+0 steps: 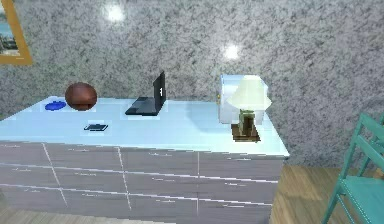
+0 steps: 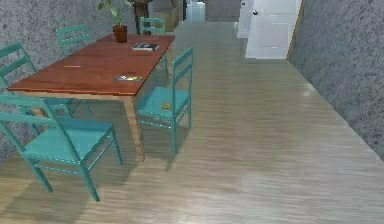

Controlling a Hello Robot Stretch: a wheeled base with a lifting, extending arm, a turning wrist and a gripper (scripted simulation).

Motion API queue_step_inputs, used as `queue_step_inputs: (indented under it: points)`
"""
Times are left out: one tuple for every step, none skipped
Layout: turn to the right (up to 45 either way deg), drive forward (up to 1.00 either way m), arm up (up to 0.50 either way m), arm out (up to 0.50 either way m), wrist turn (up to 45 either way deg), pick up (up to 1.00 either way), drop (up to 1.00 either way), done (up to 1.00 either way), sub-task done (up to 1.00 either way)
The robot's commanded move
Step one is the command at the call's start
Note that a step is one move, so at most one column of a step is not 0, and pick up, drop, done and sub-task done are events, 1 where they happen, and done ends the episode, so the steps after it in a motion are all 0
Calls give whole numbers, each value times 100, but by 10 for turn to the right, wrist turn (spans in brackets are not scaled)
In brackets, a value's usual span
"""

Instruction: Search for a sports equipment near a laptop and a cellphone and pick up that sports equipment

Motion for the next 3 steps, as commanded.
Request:
queue_step_inputs:
  points:
    - [180,0,0,0,0,0,0,0,0]
    - [0,50,0,0,0,0,0,0,0]
    - [-450,0,0,0,0,0,0,0,0]
